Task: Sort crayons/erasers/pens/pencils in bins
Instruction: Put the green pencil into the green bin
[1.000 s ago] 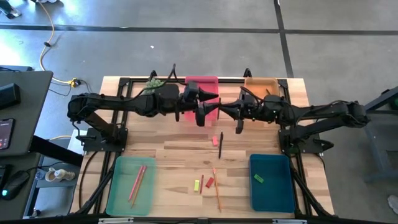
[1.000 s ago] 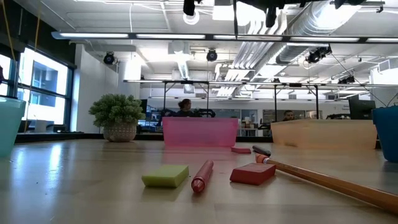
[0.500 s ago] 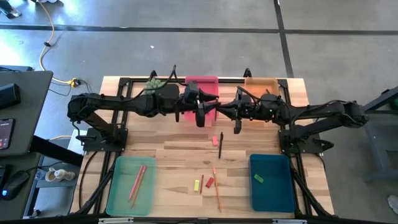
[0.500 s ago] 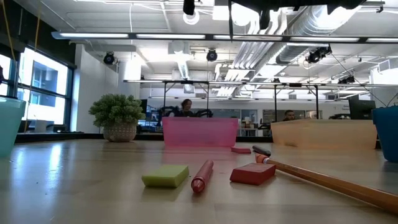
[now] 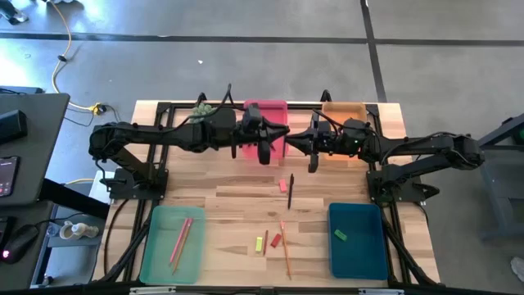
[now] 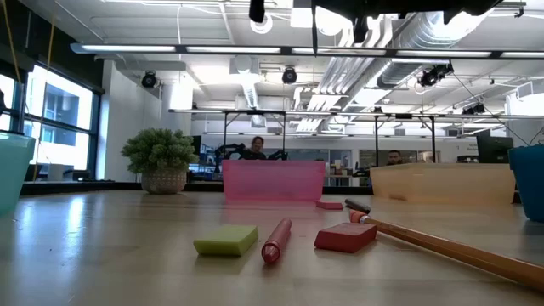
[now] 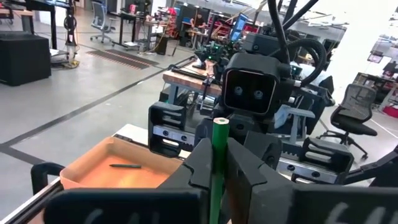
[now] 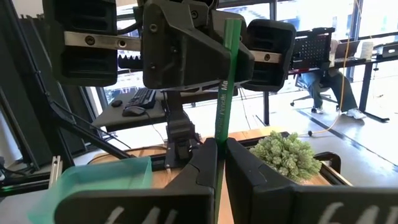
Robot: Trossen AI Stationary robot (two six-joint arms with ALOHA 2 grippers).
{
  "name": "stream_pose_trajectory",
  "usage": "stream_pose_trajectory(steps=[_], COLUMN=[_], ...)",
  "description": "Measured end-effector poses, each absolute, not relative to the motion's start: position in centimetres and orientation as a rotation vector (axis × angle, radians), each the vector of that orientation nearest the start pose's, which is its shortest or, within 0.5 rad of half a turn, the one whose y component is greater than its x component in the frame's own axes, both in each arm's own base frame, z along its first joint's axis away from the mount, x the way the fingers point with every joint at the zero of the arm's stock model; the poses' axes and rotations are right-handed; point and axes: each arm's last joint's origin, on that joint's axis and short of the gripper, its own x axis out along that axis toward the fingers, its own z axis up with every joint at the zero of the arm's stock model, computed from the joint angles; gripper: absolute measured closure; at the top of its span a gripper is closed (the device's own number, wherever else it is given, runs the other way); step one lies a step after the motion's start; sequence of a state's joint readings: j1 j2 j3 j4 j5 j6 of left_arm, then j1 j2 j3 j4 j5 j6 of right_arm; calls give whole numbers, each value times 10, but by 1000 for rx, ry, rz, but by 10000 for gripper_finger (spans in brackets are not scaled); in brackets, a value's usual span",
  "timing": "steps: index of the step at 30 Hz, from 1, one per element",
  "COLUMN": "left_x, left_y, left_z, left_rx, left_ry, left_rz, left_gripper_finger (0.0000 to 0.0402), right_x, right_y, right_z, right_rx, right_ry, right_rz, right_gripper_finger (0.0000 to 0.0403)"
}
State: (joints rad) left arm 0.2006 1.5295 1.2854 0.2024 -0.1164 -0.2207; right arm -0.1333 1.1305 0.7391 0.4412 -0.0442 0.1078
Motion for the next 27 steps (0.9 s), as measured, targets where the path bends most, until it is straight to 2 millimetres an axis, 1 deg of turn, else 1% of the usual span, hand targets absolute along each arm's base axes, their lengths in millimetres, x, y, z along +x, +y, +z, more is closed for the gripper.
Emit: stream_pose_trajectory(steps=[6,10,14,22,27], left_x=[350,349,349,347,343], left_y=[76,77,78,78,78], left_z=[362,361,358,348,343], left_rx=[-213,-213,-212,-222,-286], left_ry=[7,17,45,149,211], left_rz=[325,339,376,426,461], left_gripper_finger=[387,389,391,391,391], right_x=[251,250,249,246,244], right_y=[-36,-41,-46,-59,-68], right_z=[309,308,307,305,303], right_rx=[100,87,83,85,89], right_ry=[-54,-50,-40,-26,0], right_rz=[-99,-117,-135,-202,-240], right_gripper_finger=[402,395,372,308,288])
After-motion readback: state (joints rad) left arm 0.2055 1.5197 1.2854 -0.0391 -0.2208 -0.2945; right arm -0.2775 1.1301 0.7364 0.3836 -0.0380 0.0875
